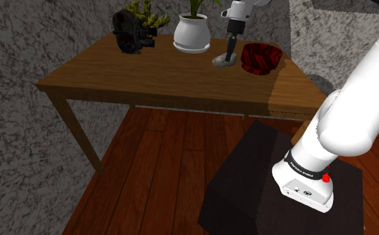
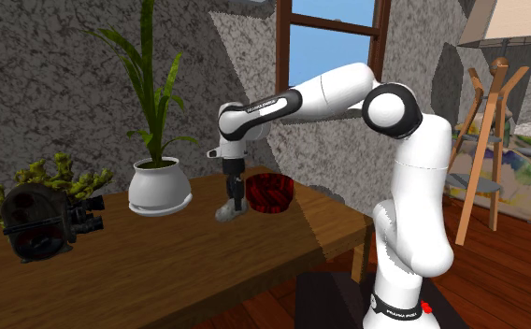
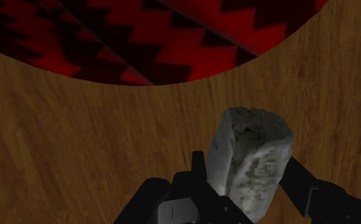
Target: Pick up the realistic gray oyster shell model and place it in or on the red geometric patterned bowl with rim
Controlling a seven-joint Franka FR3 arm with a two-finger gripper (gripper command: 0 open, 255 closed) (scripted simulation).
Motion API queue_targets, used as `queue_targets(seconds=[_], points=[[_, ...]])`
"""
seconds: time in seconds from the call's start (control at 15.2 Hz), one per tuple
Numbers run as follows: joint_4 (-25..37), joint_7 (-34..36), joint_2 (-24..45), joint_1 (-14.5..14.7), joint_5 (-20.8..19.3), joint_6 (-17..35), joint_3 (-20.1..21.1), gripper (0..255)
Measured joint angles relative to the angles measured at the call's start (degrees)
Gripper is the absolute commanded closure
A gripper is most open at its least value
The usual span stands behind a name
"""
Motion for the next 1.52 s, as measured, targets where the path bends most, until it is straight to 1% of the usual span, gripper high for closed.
queue_targets(seconds=[0.66, 1.52], points=[[6.1, 1.6, -1.5, 0.0, -1.0, -7.2, 0.0, 255], [16.9, 3.1, -0.7, -0.1, -0.7, -17.3, -0.1, 255]])
